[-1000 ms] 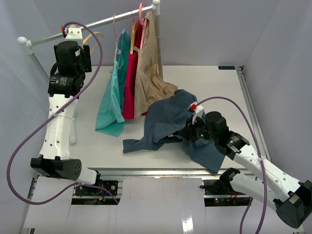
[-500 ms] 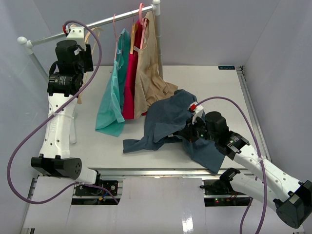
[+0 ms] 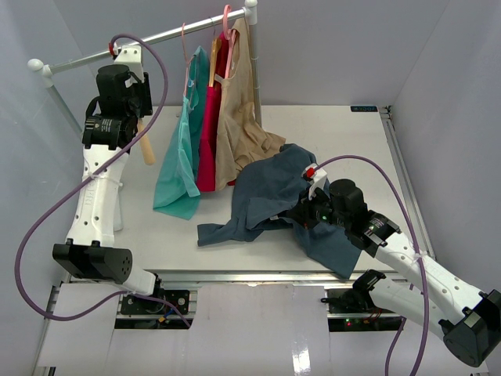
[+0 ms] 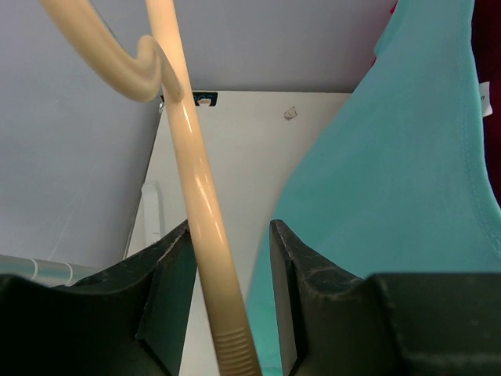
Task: Place the t-shirt on the hanger
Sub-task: Pick up the hanger from the clothesline.
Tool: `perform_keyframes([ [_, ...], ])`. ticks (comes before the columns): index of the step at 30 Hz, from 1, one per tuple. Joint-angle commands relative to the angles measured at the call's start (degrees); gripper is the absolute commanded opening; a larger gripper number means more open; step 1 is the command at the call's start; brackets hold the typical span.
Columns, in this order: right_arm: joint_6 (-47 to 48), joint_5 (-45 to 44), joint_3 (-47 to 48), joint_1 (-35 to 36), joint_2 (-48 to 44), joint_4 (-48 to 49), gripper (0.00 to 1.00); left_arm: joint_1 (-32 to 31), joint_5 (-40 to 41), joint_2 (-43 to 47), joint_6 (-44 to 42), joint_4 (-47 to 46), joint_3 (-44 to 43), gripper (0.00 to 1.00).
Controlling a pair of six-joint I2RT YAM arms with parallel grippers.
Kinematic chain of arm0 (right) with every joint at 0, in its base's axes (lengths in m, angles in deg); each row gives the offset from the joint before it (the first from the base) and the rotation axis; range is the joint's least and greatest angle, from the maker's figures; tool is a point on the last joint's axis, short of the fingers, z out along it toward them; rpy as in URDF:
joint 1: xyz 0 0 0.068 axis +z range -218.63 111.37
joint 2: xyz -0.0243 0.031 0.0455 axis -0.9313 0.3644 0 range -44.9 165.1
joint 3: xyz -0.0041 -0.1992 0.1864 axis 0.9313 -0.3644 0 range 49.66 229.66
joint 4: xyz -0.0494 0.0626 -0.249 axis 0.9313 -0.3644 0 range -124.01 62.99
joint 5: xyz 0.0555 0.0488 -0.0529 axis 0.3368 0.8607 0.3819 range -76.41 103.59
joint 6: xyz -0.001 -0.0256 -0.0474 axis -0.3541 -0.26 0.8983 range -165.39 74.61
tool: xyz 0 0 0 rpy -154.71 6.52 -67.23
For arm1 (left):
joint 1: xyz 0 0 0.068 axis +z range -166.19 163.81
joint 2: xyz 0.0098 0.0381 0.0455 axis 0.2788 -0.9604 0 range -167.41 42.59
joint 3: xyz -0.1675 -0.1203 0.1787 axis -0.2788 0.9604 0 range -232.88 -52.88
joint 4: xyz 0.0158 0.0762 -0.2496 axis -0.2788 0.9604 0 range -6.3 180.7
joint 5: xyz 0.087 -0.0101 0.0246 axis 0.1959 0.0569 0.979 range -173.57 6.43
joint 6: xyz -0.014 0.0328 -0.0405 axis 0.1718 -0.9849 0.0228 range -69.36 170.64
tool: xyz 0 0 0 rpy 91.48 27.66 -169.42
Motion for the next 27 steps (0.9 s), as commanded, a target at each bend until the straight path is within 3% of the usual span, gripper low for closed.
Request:
perform_keyframes([
  [1, 0.6, -0.1, 0.1, 0.0, -0.5, 2.6, 0.08, 0.1, 1.1, 0.4, 0.0, -3.4, -1.1, 0.49],
  [20, 0.8, 0.0, 0.1, 0.0, -0.3, 2.7, 0.08, 0.1, 7.7, -0.7, -0.3, -4.3, -3.2, 0.43],
  [22, 0.8, 0.0, 0.0, -0.1, -0.2, 2.7, 0.08, 0.1, 7.6, -0.9, -0.4, -4.3, -3.5, 0.37],
  [24, 0.7, 0.0, 0.1, -0.1, -0.1, 2.7, 0.08, 0.1, 6.0, -1.0, -0.7, -4.4, -3.4, 0.21],
  [27, 0.8, -0.1, 0.1, -0.1, -0.1, 2.7, 0.08, 0.1, 4.4, -0.9, -0.8, -4.5, -3.0, 0.07],
])
